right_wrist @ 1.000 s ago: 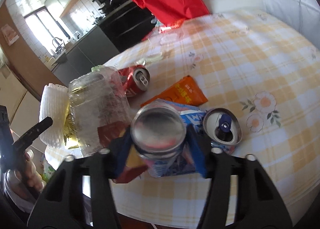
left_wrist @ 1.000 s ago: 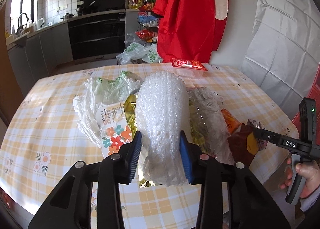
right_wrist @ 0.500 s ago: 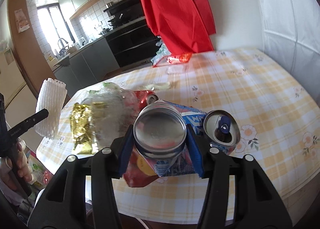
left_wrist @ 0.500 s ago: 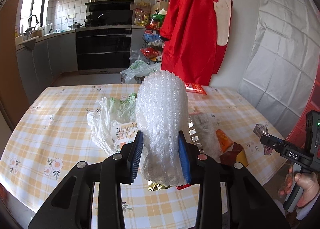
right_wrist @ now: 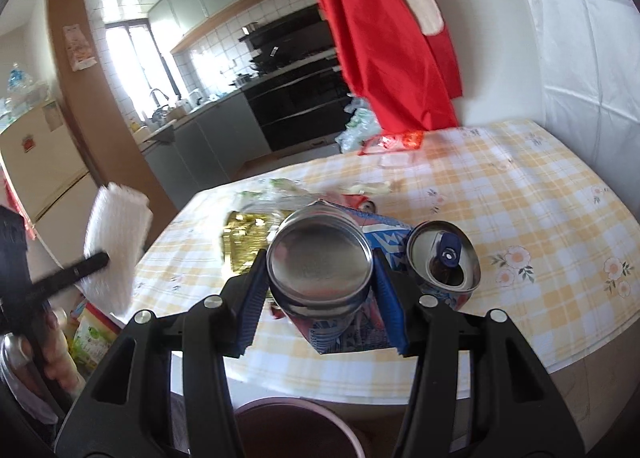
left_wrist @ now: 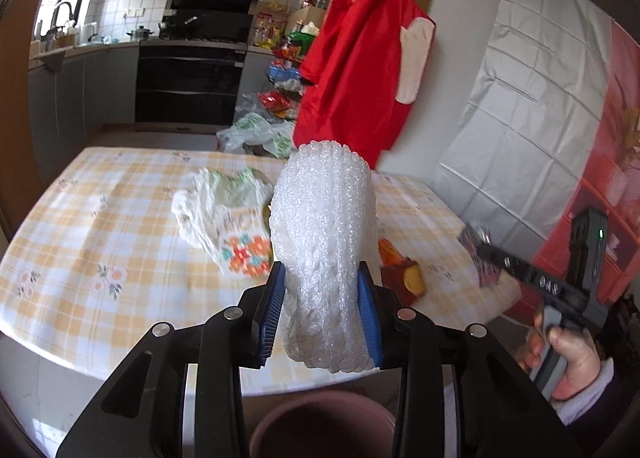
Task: Collect trash
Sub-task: 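Lift the bubble wrap and blue can and carry both toward the maroon bin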
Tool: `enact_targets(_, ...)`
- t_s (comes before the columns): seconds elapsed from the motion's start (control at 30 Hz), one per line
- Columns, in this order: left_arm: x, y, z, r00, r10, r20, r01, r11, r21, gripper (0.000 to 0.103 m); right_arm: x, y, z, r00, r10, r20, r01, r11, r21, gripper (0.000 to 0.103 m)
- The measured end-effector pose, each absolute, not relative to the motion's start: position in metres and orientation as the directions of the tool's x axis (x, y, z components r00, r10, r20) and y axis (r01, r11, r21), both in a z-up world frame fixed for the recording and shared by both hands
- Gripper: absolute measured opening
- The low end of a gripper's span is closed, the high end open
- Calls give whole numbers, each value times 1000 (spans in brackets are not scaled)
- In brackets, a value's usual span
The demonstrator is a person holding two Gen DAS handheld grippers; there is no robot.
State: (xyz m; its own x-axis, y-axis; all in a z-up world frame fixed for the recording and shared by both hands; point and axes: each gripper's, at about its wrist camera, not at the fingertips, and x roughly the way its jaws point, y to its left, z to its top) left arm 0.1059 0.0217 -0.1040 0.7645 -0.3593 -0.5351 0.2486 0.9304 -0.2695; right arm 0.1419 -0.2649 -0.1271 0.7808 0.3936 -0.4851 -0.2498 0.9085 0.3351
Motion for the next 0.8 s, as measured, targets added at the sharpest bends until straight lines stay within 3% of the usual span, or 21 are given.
enact_targets(0.23,65,7,-138,674,-434,-598,283,899,-333,36,107,-245,-103,791,420,-444,-306,901,307,52)
enact_targets(0.7,43,-26,-155,596,-472,-650,347,881,-322,39,63,-242,-87,806,422,-415,-330,902,277,52)
enact_targets(0.73,44,-28,-156,593,-475,-650,351,879,-323,42,62,-243,-87,807,421,-415,-330,903,276,52)
enact_targets(0.8,46,-30,-158,591,-476,-652,353,879,-322,62,62,-245,-88,806,423,-415,-328,902,281,52)
